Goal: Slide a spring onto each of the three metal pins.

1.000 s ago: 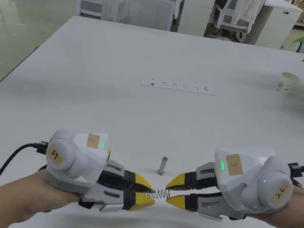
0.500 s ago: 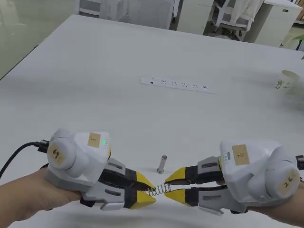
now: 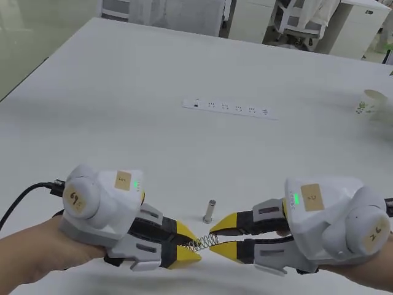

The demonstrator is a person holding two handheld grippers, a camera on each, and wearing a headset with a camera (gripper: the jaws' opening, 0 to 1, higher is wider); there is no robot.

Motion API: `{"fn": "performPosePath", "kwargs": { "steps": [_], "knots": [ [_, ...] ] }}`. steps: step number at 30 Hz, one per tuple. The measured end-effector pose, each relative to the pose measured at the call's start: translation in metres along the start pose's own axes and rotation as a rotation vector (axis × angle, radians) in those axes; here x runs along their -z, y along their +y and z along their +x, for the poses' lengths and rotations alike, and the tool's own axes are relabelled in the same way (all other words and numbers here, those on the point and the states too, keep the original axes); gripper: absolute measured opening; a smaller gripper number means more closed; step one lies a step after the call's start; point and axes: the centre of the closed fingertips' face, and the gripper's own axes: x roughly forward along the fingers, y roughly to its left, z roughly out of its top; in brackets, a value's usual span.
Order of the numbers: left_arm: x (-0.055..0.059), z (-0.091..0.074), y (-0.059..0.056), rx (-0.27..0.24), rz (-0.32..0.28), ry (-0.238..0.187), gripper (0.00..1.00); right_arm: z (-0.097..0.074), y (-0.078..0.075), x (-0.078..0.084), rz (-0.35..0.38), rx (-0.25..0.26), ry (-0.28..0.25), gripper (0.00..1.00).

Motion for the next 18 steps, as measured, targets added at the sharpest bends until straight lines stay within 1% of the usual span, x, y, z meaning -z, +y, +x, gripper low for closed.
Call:
{"fn": "performPosePath", "kwargs": {
  "steps": [8,14,18],
  "knots": [
    [0.001,0.004,-0.002,0.005,0.008,0.011,0.02,0.002,0.001,-0.009,0.007,-0.001,-0.028,0.07],
    [0.002,0.005,-0.001,0.003,0.015,0.019,0.02,0.004,0.001,-0.011,-0.010,0.004,-0.028,0.07],
    [0.002,0.007,-0.001,0.003,0.021,0.021,0.02,0.005,0.001,-0.015,-0.017,0.008,-0.038,0.08]
  ]
}}
